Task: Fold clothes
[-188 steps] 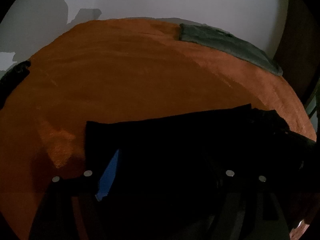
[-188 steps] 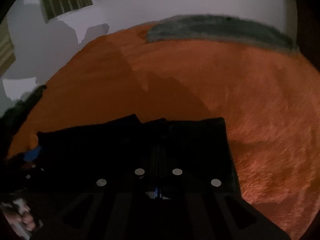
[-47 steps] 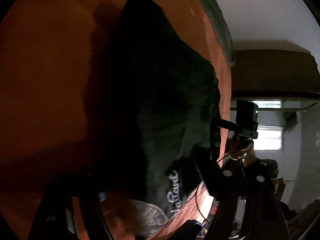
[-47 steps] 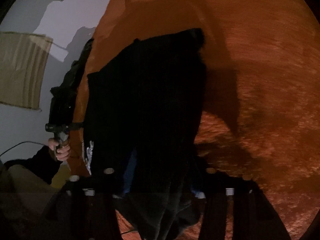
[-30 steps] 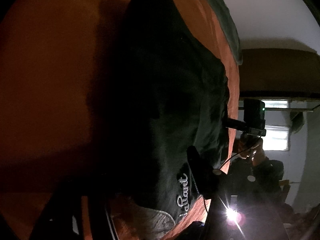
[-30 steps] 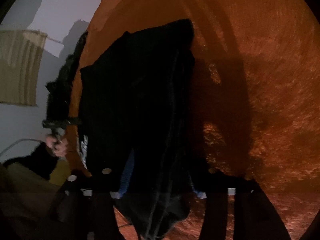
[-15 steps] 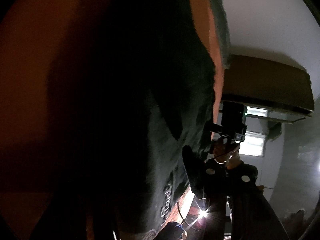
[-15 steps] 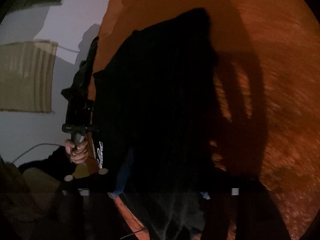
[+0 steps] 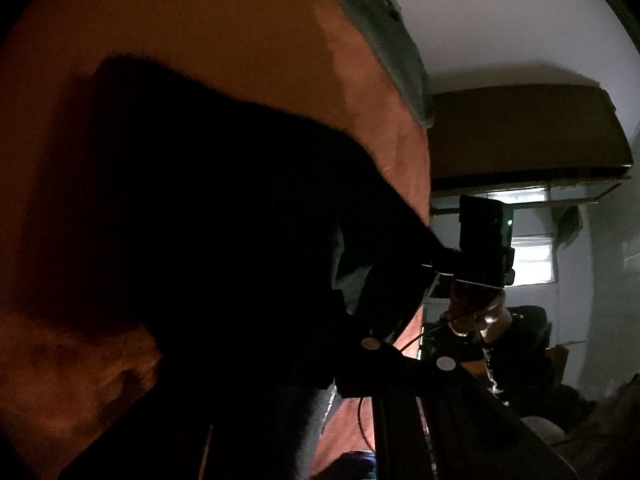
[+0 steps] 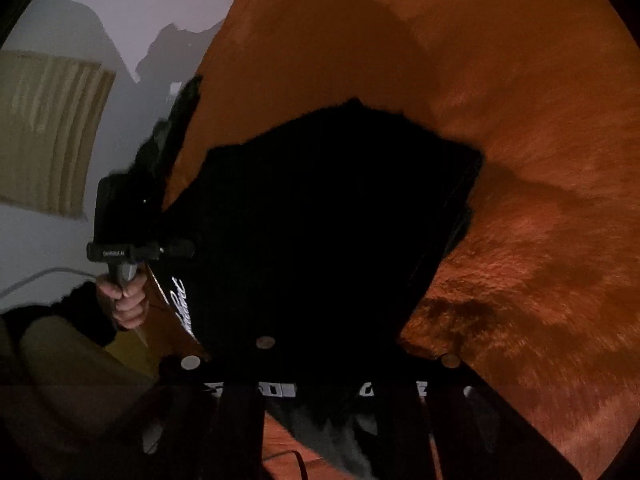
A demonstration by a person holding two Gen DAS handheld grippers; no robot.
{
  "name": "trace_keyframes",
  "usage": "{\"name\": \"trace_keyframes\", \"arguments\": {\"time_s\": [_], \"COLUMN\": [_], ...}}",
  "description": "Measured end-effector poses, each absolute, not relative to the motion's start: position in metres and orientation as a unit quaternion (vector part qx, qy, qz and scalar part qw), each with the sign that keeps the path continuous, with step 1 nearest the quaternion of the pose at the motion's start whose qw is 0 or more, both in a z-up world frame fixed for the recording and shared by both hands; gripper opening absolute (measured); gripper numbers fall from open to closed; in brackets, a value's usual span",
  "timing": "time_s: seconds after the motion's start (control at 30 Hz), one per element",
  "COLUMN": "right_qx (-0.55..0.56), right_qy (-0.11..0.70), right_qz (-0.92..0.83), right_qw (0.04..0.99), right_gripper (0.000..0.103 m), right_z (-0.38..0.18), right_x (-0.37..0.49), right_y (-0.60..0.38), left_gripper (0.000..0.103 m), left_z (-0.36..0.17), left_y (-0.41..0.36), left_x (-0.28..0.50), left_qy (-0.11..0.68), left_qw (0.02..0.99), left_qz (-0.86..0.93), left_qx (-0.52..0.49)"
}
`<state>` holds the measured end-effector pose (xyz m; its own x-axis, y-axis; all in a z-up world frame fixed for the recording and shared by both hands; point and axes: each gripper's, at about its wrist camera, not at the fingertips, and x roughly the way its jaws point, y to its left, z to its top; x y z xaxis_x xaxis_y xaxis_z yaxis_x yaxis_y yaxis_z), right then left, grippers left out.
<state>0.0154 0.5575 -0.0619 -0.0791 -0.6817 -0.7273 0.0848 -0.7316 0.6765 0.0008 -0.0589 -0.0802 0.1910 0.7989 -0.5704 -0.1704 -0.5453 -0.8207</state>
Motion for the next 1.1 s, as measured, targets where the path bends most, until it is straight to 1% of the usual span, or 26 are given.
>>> {"name": "trace_keyframes", "arguments": {"time_s": [0.2, 0.33, 0.43, 0.57, 0.7, 0.87, 1.1], "right_qx": [0.588, 0.558, 0.533, 0.500, 0.494, 0.512, 0.500], "right_qy": [-0.276, -0.286, -0.299, -0.334, -0.345, -0.327, -0.338], "right_qz": [-0.723, -0.748, -0.766, -0.778, -0.776, -0.770, -0.774], "right_qw": [0.237, 0.216, 0.197, 0.183, 0.188, 0.195, 0.192], "right_gripper": [0.011, 0.011, 0.011, 0.011, 0.011, 0.011, 0.011], "right_z": [0.034, 0.105, 0.156, 0.199, 0.204, 0.175, 0.148], "right_x": [-0.009, -0.024, -0.034, -0.042, -0.064, -0.141, -0.279], "right_y": [0.591, 0.612, 0.633, 0.672, 0.702, 0.743, 0.814], "left_gripper": [0.011, 0.011, 0.011, 0.012, 0.012, 0.012, 0.012], "left_z": [0.004, 0.080, 0.124, 0.171, 0.181, 0.154, 0.119], "left_y": [-0.039, -0.009, 0.011, 0.038, 0.069, 0.132, 0.194], "left_x": [-0.055, -0.088, -0.107, -0.133, -0.159, -0.220, -0.355], "left_qy": [-0.234, -0.208, -0.209, -0.216, -0.210, -0.219, -0.231], "left_qw": [0.434, 0.458, 0.470, 0.481, 0.475, 0.448, 0.443], "left_qz": [0.572, 0.586, 0.591, 0.593, 0.596, 0.605, 0.606], "left_qx": [-0.656, -0.635, -0.622, -0.609, -0.613, -0.622, -0.619]}}
